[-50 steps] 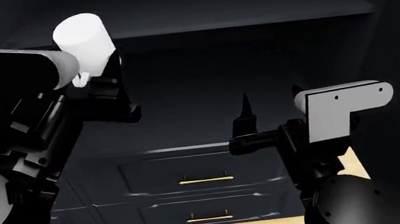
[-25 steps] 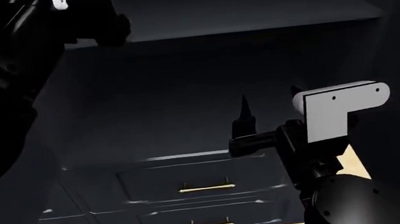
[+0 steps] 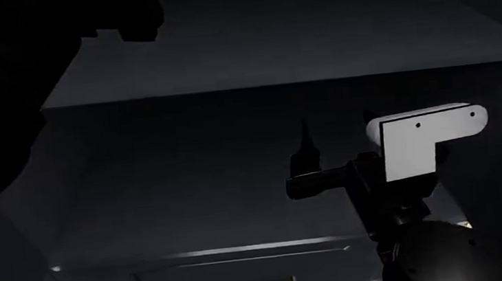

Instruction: A wet mug is on the counter and needs to be dried. Pick it up and place it upside down in the open cabinet.

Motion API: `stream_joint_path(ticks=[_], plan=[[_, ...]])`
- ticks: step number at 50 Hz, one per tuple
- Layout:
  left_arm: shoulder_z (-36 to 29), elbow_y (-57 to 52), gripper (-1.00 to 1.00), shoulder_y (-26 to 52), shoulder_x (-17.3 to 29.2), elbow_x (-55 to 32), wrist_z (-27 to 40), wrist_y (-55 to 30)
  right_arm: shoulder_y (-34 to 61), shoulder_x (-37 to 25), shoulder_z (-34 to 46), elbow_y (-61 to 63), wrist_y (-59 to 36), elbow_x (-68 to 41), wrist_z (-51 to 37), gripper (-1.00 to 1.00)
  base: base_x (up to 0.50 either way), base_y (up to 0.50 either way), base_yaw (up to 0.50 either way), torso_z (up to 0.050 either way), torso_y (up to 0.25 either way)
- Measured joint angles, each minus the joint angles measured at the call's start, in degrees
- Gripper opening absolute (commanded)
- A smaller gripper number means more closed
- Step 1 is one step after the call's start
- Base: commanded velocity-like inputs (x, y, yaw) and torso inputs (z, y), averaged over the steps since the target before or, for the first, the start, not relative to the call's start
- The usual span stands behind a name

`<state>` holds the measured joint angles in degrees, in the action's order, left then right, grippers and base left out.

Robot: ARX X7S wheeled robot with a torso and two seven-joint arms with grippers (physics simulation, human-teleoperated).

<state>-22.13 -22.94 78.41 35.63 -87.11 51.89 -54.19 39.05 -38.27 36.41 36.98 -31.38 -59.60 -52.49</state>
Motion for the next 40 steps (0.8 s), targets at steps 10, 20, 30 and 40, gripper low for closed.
stream_joint_path(ticks=[10, 20, 30, 40], plan=[[-0.6, 0.8, -1.00, -0.8, -0.1, 1.1, -0.9, 0.3, -2.1, -0.9, -0.1, 1.8, 1.2, 0.6, -0.2, 1.00, 0.19, 0.00, 0.00, 0.000, 0.002], [-2.2, 4.1, -1.00, -1.5, -1.1, 4.3, -3.6, 1.1, -4.0, -2.5, -0.6, 5.1, 2.3, 0.7, -1.0, 1.00, 0.00, 0.00, 0.00, 0.000, 0.000], [-5.4, 11.8, -1.00, -0.5, -3.7, 9.8, -8.8, 2.4, -5.3, -3.9, -1.2, 7.8, 3.3, 0.7, -1.4, 1.00, 0.00, 0.00, 0.00, 0.000, 0.001], [-8.4, 21.4, -1.00, 2.5, -6.8, 15.3, -14.4, 4.1, -5.7, -4.6, -1.4, 8.8, 3.8, 0.7, -1.4, 1.00, 0.00, 0.00, 0.00, 0.000, 0.000]])
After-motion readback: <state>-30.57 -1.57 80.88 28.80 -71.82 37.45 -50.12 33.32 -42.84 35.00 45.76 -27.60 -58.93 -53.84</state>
